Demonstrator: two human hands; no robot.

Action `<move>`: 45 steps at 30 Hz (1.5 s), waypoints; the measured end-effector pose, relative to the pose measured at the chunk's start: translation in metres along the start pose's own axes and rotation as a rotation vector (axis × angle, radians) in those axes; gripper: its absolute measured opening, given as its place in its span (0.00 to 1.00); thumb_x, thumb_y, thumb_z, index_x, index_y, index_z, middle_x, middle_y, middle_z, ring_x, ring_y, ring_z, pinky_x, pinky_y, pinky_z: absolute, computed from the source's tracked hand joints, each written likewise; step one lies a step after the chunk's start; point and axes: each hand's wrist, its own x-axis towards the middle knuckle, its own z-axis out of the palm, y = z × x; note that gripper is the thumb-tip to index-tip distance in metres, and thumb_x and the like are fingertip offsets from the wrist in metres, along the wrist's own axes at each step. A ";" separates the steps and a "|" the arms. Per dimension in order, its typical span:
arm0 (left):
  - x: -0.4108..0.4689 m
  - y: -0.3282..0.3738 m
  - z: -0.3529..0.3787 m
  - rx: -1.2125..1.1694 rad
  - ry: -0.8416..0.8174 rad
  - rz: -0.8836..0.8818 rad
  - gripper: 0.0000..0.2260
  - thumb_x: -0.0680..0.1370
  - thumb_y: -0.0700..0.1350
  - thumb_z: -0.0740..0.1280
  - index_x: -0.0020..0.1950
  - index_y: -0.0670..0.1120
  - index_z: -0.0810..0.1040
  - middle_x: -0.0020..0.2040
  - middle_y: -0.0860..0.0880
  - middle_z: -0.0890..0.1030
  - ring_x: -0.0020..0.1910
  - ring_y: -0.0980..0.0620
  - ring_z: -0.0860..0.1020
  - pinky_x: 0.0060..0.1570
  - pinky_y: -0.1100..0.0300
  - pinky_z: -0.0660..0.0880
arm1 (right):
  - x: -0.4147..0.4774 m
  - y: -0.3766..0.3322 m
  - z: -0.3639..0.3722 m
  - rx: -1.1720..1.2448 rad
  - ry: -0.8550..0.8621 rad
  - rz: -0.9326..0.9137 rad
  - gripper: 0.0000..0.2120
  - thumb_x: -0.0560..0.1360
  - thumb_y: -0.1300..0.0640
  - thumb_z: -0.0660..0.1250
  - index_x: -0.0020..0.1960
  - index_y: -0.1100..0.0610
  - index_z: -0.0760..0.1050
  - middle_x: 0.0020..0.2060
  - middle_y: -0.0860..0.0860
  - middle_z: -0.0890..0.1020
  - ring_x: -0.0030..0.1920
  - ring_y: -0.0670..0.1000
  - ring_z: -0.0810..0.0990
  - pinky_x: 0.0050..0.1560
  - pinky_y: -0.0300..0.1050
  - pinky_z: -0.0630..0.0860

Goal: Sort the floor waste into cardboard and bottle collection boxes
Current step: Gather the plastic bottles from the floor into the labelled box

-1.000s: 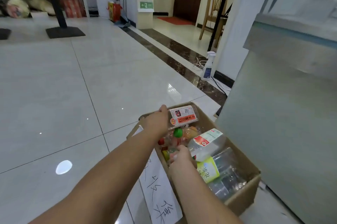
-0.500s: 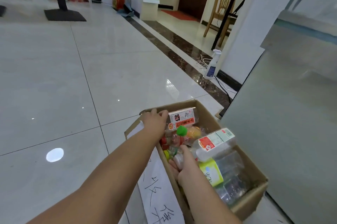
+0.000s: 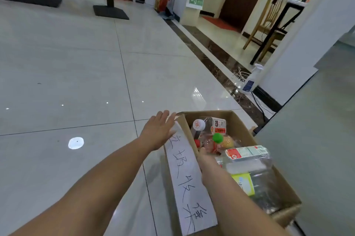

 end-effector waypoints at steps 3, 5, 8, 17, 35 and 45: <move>-0.045 -0.051 0.006 0.028 -0.113 -0.136 0.29 0.83 0.56 0.50 0.79 0.43 0.48 0.76 0.42 0.55 0.72 0.42 0.59 0.67 0.52 0.62 | -0.025 -0.012 0.022 -0.118 0.226 -0.051 0.29 0.80 0.42 0.51 0.71 0.63 0.63 0.70 0.60 0.66 0.70 0.60 0.63 0.70 0.52 0.61; -0.081 -0.086 0.012 0.051 -0.192 -0.228 0.29 0.83 0.57 0.49 0.79 0.42 0.47 0.77 0.42 0.53 0.74 0.43 0.57 0.70 0.52 0.59 | -0.049 -0.019 0.047 -0.159 0.284 -0.185 0.31 0.80 0.43 0.56 0.72 0.65 0.59 0.70 0.61 0.63 0.70 0.60 0.62 0.67 0.52 0.65; -0.143 -0.136 0.022 0.072 -0.316 -0.355 0.30 0.83 0.57 0.48 0.79 0.43 0.45 0.79 0.44 0.49 0.77 0.44 0.51 0.74 0.52 0.52 | -0.074 -0.018 0.110 -0.366 0.163 -0.641 0.25 0.80 0.47 0.57 0.69 0.64 0.63 0.66 0.58 0.68 0.67 0.57 0.65 0.63 0.50 0.68; -0.393 -0.252 0.042 0.066 -0.675 -0.834 0.31 0.83 0.58 0.48 0.79 0.45 0.40 0.79 0.45 0.39 0.78 0.45 0.39 0.75 0.48 0.41 | -0.151 0.035 0.304 -1.172 -0.518 -1.311 0.26 0.79 0.47 0.59 0.72 0.60 0.62 0.68 0.56 0.68 0.69 0.56 0.65 0.64 0.50 0.68; -0.663 -0.216 0.079 -0.286 -0.618 -1.619 0.33 0.82 0.60 0.47 0.77 0.47 0.33 0.78 0.45 0.33 0.77 0.45 0.35 0.75 0.46 0.38 | -0.237 0.116 0.514 -1.154 -0.677 -0.999 0.30 0.71 0.51 0.71 0.66 0.63 0.64 0.62 0.58 0.73 0.64 0.59 0.72 0.61 0.49 0.70; -0.716 -0.156 0.089 -0.445 -0.571 -1.880 0.35 0.81 0.62 0.49 0.78 0.46 0.34 0.78 0.45 0.34 0.77 0.44 0.36 0.75 0.46 0.39 | -0.250 0.161 0.550 -0.837 -0.960 -0.315 0.12 0.70 0.70 0.68 0.32 0.61 0.68 0.23 0.55 0.70 0.24 0.52 0.67 0.18 0.33 0.65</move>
